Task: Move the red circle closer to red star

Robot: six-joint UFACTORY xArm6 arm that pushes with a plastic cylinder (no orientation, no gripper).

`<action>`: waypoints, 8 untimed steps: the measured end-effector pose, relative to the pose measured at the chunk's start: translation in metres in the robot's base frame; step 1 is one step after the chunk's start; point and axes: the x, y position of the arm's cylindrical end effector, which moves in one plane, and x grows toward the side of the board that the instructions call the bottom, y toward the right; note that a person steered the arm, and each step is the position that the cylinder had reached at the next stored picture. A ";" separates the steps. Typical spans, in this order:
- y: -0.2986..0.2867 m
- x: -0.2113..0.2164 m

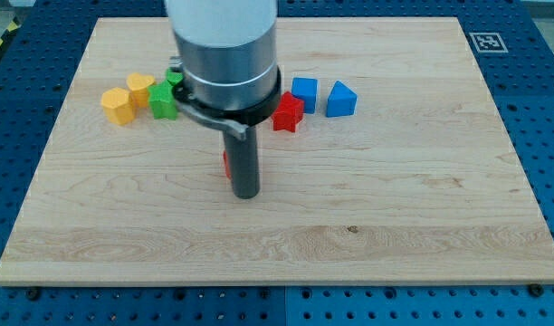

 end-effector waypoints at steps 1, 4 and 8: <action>0.002 -0.011; -0.048 -0.008; -0.005 -0.022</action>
